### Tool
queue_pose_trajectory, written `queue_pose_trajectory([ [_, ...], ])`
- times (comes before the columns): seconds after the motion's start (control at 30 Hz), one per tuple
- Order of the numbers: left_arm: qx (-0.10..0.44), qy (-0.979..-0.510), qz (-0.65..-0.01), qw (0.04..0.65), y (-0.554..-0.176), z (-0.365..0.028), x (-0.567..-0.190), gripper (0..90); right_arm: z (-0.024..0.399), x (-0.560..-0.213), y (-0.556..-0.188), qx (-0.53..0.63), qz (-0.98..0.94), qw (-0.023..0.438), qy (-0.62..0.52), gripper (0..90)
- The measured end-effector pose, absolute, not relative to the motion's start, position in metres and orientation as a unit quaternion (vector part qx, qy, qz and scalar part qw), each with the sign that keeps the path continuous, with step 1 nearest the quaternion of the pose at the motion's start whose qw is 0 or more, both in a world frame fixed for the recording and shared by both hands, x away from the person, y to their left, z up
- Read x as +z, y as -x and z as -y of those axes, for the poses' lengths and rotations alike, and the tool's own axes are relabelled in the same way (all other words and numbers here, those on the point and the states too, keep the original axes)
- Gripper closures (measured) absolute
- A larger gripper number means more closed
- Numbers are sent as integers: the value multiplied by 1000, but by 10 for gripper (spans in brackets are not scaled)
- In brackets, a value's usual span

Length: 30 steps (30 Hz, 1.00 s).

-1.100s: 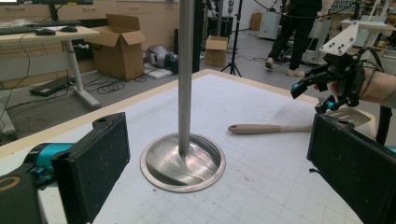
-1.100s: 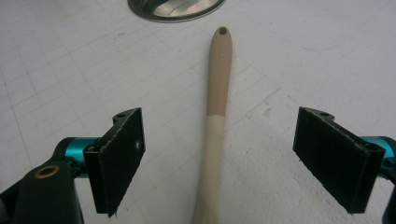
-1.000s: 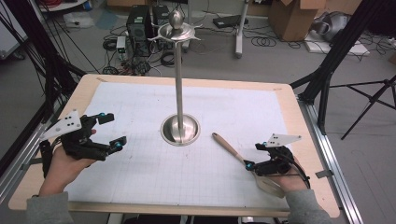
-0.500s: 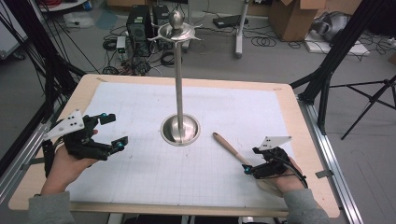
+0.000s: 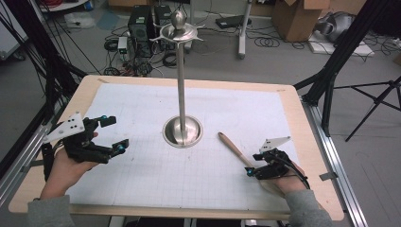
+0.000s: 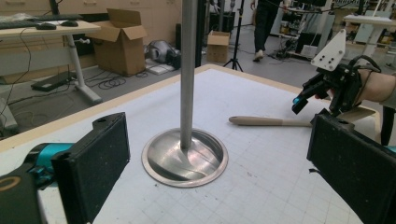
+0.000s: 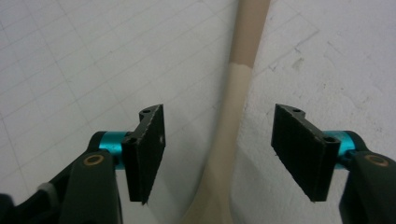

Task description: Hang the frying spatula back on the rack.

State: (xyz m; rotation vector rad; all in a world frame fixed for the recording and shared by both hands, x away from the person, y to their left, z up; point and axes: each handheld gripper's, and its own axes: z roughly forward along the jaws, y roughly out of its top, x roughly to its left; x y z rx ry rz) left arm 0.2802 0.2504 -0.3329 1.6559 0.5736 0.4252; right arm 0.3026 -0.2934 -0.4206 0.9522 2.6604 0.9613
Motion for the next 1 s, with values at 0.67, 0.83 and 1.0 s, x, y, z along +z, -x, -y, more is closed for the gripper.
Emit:
queue_pose_trajectory([
  [0.67, 184, -722, -250, 619, -281, -250, -334, 63, 290, -426, -303, 286, -898, 70, -328, 553],
  [0.83, 183, -722, -250, 618, -281, -249, -334, 63, 291, -426, -304, 288, -893, 67, -339, 592],
  [1.0, 183, -723, -250, 617, -282, -249, -335, 63, 291, -425, -302, 283, -894, 72, -339, 666],
])
